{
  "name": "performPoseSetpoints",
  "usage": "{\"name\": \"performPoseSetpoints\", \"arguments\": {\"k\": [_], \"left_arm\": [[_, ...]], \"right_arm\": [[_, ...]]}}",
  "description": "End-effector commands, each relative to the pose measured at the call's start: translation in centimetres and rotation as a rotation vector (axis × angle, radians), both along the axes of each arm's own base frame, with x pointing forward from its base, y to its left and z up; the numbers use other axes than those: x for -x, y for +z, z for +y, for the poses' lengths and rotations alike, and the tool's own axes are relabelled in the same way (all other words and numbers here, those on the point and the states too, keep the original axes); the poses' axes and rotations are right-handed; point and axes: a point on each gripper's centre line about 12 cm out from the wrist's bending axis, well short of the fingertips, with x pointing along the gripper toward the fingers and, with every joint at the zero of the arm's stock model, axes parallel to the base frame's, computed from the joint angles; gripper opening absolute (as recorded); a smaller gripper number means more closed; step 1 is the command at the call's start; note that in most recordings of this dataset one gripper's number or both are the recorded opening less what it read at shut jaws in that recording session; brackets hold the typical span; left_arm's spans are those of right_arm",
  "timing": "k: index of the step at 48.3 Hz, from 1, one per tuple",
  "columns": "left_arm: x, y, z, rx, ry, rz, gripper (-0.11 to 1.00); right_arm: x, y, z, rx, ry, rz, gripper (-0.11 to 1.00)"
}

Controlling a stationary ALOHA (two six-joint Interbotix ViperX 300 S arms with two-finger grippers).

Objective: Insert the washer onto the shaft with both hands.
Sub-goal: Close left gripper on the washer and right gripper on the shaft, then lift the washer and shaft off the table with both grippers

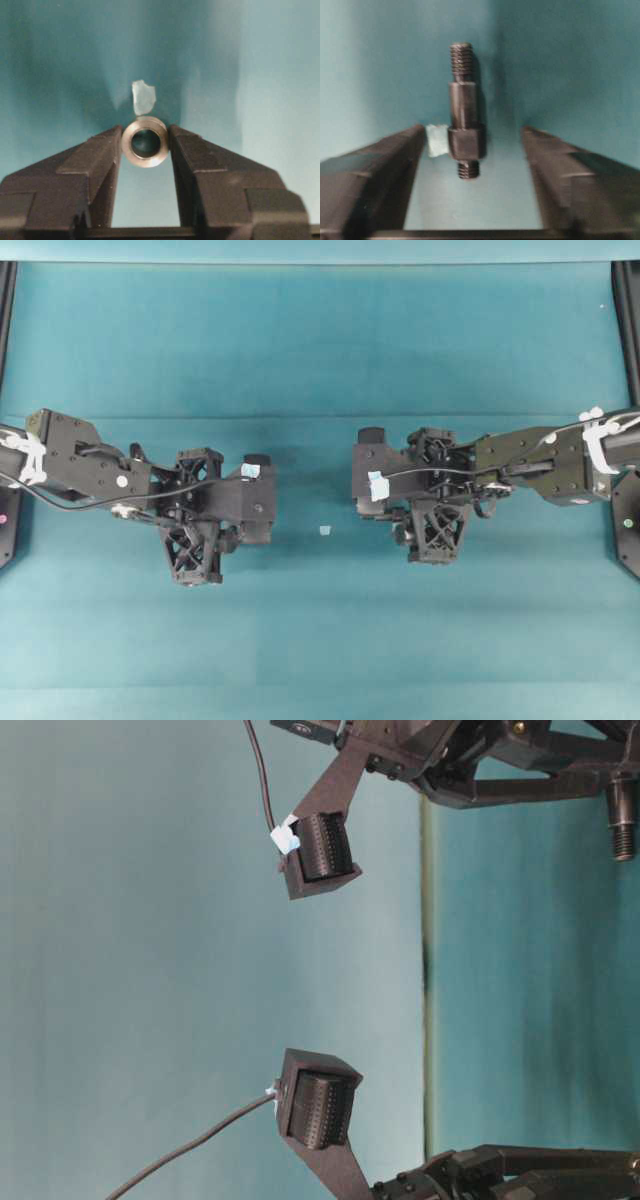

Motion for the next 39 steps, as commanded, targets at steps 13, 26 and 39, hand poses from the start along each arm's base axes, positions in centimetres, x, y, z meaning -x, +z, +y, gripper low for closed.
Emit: {"name": "performPoseSetpoints", "arguments": {"k": [13, 26, 39], "left_arm": [[-0.1, 0.4, -0.3, -0.001, -0.010, -0.014, 0.36], [-0.1, 0.4, -0.2, -0.003, -0.012, -0.015, 0.36], [-0.2, 0.5, -0.3, -0.001, -0.010, -0.018, 0.36]], "right_arm": [[0.5, -0.8, -1.0, 0.011, -0.005, 0.050, 0.14], [0.5, -0.6, -1.7, 0.013, -0.022, 0.050, 0.12], [0.4, -0.6, -1.8, 0.030, 0.032, 0.059, 0.04]]}}
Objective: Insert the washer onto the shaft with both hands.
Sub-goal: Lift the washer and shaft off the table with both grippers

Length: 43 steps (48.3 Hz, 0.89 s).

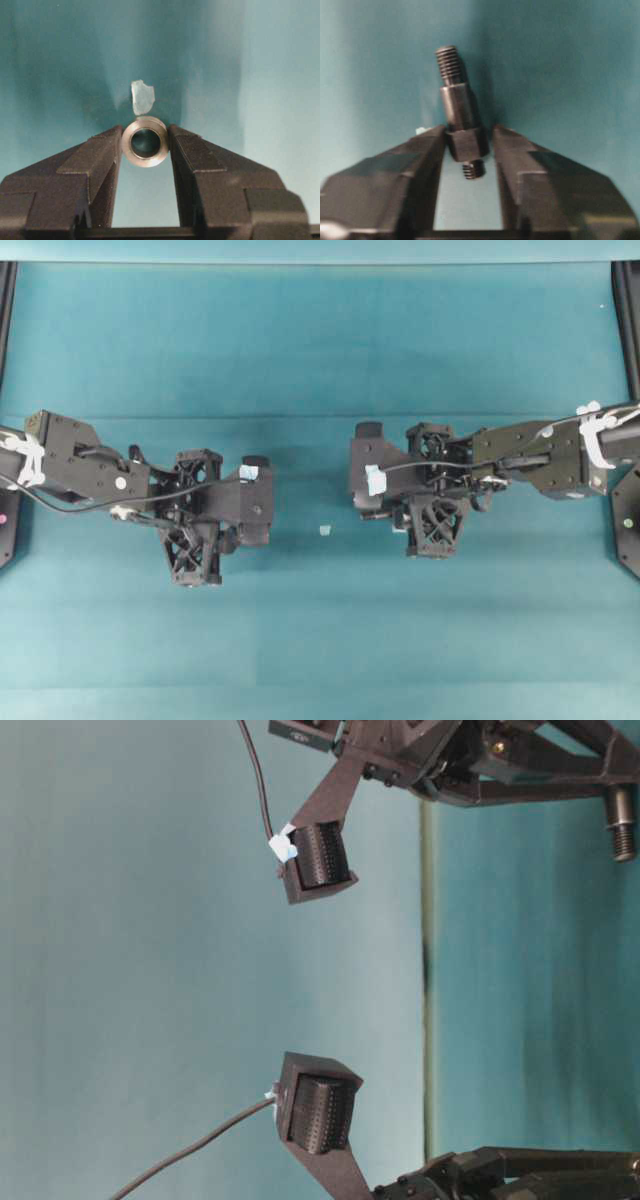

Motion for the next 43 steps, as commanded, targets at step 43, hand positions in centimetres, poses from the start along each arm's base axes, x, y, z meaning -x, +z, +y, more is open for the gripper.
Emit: {"name": "performPoseSetpoints", "arguments": {"k": [43], "left_arm": [[-0.5, 0.8, -0.2, -0.002, -0.009, -0.028, 0.36]], "right_arm": [[0.0, -0.3, 1.0, -0.036, 0.005, 0.037, 0.01]]}}
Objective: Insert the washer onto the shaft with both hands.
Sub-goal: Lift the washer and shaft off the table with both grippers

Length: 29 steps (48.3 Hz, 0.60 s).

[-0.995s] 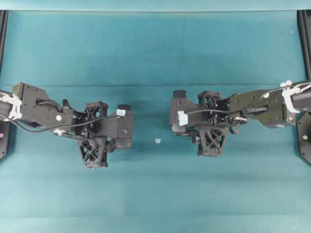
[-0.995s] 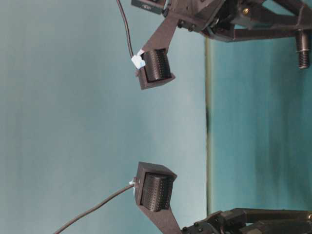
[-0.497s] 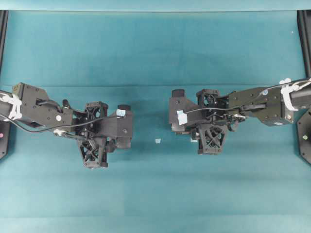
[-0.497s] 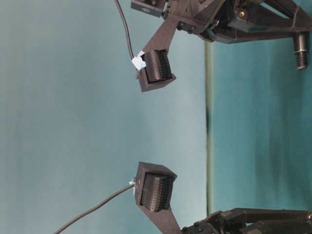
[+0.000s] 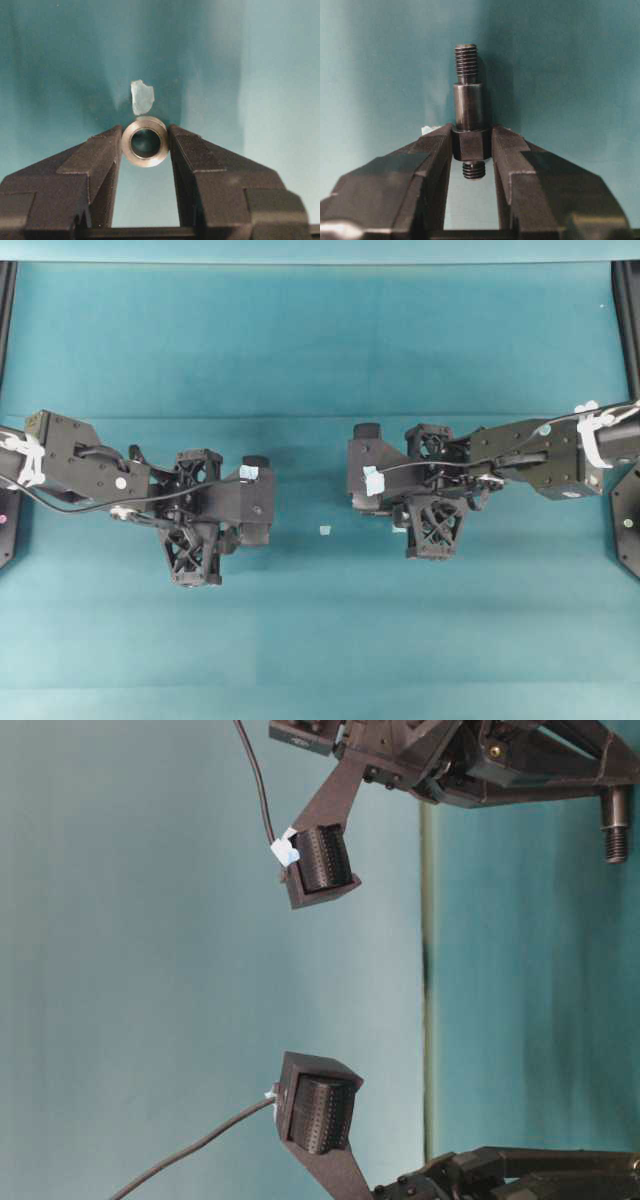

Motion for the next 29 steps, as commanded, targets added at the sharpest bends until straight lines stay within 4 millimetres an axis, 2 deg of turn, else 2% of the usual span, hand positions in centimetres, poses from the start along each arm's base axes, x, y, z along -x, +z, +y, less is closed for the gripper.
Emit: {"name": "performPoseSetpoints", "arguments": {"k": [1, 11, 19, 29], "left_arm": [[-0.4, 0.7, -0.2, -0.003, -0.011, -0.026, 0.36], [-0.6, 1.1, -0.2, -0.001, -0.009, -0.037, 0.36], [-0.6, 1.9, -0.2, -0.002, -0.011, -0.063, 0.36], [-0.7, 3.1, -0.2, -0.001, -0.011, -0.106, 0.36]], "right_arm": [[0.1, -0.4, 0.4, -0.001, 0.018, 0.017, 0.01], [-0.2, 0.3, 0.5, -0.003, 0.017, 0.009, 0.01], [-0.8, 2.0, 0.5, -0.008, -0.007, -0.040, 0.01], [-0.6, 2.9, 0.7, -0.026, -0.057, -0.075, 0.01]]}}
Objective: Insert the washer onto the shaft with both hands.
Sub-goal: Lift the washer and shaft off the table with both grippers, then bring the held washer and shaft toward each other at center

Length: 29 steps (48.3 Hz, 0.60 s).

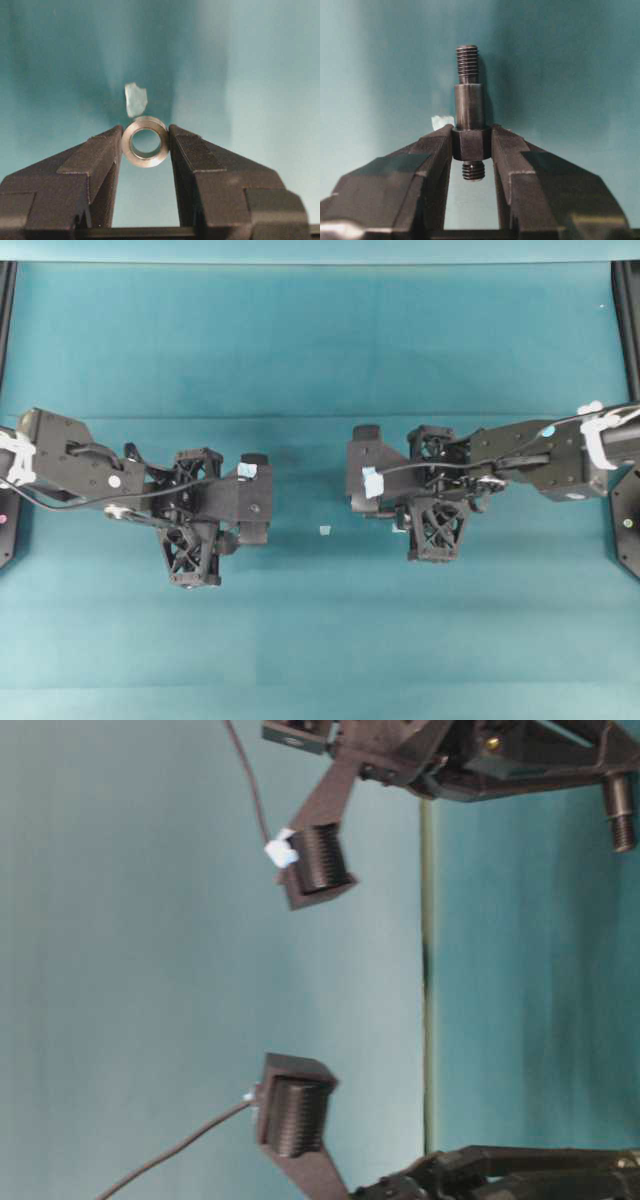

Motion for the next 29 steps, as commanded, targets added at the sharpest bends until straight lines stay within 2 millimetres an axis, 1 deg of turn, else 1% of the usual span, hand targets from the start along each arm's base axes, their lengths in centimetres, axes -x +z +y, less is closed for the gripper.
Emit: {"name": "performPoseSetpoints", "arguments": {"k": [1, 7, 17, 29], "left_arm": [[-0.6, 1.6, -0.1, -0.002, -0.006, -0.064, 0.36], [-0.8, 2.1, -0.1, 0.000, -0.007, -0.112, 0.36], [-0.8, 2.3, -0.1, 0.005, -0.005, -0.161, 0.36], [-0.5, 2.4, -0.2, 0.007, -0.008, -0.212, 0.36]], "right_arm": [[-0.3, 1.3, 0.3, -0.006, -0.015, -0.050, 0.01], [-0.3, 1.4, 0.8, -0.012, -0.020, -0.070, 0.01], [0.2, 1.1, 1.6, -0.013, -0.012, -0.121, 0.01], [1.1, 1.1, 1.6, -0.050, -0.106, -0.218, 0.01]]}}
